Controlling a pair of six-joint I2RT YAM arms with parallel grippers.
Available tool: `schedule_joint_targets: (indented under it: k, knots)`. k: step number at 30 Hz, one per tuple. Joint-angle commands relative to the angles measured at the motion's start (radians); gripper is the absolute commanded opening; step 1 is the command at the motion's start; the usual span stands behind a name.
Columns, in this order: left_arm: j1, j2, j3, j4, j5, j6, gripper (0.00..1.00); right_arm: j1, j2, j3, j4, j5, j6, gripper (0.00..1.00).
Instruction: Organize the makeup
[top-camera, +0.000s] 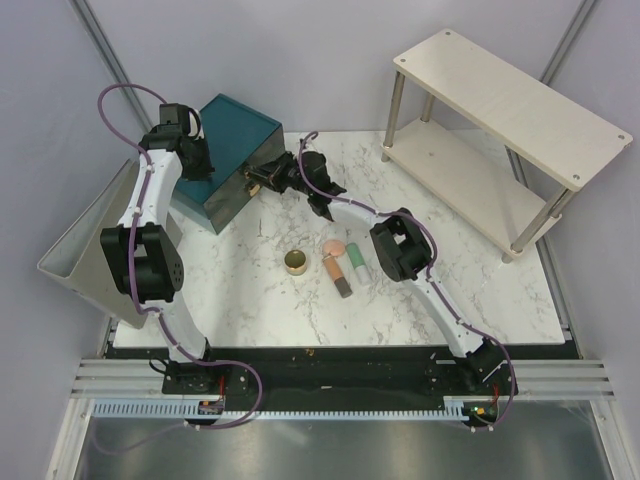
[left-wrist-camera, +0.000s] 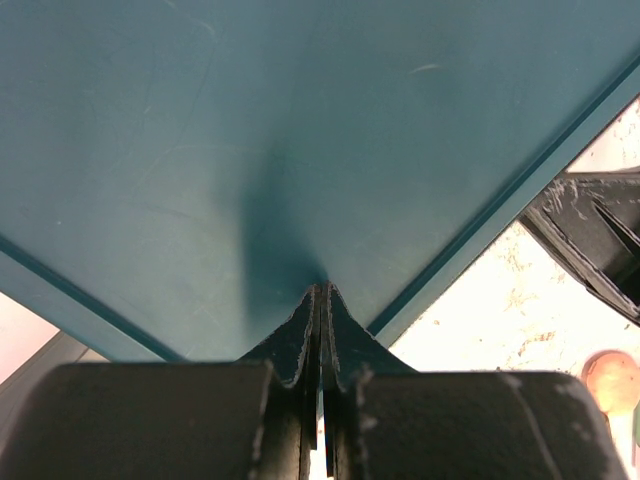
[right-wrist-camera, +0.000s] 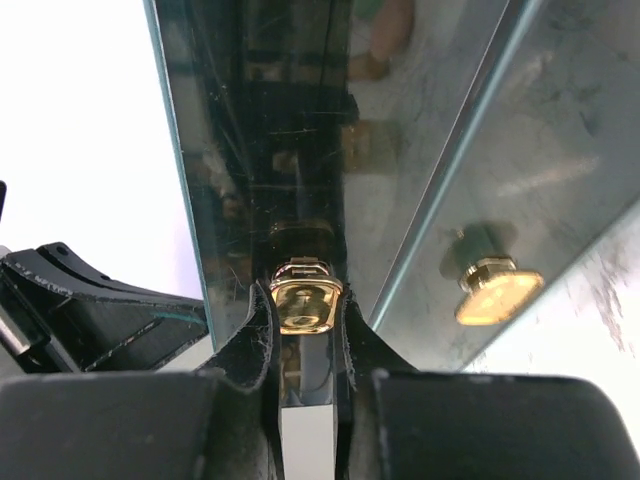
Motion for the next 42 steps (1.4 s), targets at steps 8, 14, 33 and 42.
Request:
schedule_joint_targets:
  k: [8, 14, 33, 42]
  knots:
    - [0.006, 0.05, 0.01, -0.055, 0.03, -0.024, 0.02, -0.046, -0.264, -0.377, 0.036, -0.087, -0.114, 0.0]
    - [0.006, 0.057, 0.005, -0.055, 0.044, -0.031, 0.02, -0.063, -0.391, -0.546, 0.078, -0.153, -0.114, 0.0]
    - [0.008, 0.052, -0.016, -0.055, 0.092, -0.037, 0.02, -0.102, -0.534, -0.737, -0.039, -0.193, -0.244, 0.5]
    - [0.008, 0.038, -0.047, -0.053, 0.121, -0.025, 0.03, -0.142, -0.699, -0.697, -0.572, -0.056, -0.591, 0.66]
